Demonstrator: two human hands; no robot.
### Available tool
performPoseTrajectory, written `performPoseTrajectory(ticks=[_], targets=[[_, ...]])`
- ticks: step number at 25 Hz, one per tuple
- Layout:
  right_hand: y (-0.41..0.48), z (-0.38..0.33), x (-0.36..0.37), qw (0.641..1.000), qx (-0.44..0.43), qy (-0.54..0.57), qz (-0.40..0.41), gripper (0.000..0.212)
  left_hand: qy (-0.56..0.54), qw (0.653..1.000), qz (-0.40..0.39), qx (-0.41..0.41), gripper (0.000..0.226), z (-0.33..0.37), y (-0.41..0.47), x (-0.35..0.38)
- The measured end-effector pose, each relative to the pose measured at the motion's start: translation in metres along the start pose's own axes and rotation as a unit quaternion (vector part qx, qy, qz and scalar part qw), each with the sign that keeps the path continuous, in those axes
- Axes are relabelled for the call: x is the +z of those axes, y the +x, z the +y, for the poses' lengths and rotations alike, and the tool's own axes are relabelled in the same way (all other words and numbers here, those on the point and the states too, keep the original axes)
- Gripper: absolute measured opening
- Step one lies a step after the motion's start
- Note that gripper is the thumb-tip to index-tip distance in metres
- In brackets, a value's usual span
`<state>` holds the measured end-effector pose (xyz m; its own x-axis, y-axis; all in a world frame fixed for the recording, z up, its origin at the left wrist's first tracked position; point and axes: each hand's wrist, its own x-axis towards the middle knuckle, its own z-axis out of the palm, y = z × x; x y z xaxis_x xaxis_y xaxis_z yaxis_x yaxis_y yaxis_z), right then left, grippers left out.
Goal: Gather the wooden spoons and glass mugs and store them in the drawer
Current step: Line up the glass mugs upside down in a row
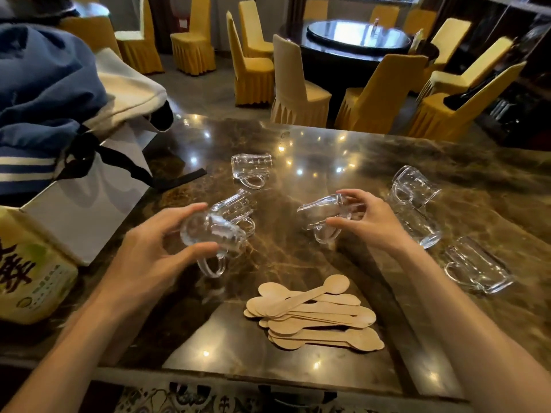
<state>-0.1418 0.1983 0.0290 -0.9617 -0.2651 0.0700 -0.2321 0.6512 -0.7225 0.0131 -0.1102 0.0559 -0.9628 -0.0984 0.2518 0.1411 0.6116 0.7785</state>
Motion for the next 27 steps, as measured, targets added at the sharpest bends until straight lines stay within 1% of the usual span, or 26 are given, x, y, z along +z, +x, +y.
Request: performPoseTrajectory(ticks=[2,4,7,9,12,15,19,23,27], targets=[[0.005,-0.005,-0.005,0.996,-0.019,-0.081,0.015,0.065,0.014,1.0,-0.019,0.021,0.067,0.02,0.022,0.011],[0.009,-0.008,-0.009,0.991,-0.026,-0.132,0.025,0.065,0.045,0.997,-0.029,0.046,0.07,0.037,0.05,0.027],[0.019,-0.011,-0.017,0.985,-0.011,-0.171,0.032,0.068,0.13,0.988,-0.045,0.07,0.069,0.053,0.096,0.061],[0.028,-0.013,-0.021,0.981,0.0,-0.191,0.023,0.072,0.196,0.975,-0.072,0.071,0.068,0.057,0.123,0.084],[0.038,-0.017,-0.023,0.978,0.007,-0.208,0.004,0.075,0.252,0.959,-0.109,0.069,0.07,0.055,0.149,0.11],[0.046,-0.015,-0.031,0.977,0.014,-0.214,0.013,0.071,0.268,0.953,-0.124,0.07,0.071,0.054,0.169,0.13],[0.057,-0.008,-0.039,0.974,0.011,-0.226,0.01,0.065,0.26,0.954,-0.135,0.066,0.07,0.057,0.185,0.151],[0.066,-0.004,-0.032,0.976,0.007,-0.216,-0.008,0.066,0.255,0.955,-0.145,0.05,0.07,0.052,0.193,0.155],[0.077,-0.004,-0.031,0.976,-0.002,-0.216,-0.007,0.066,0.256,0.954,-0.15,0.05,0.071,0.055,0.203,0.155]])
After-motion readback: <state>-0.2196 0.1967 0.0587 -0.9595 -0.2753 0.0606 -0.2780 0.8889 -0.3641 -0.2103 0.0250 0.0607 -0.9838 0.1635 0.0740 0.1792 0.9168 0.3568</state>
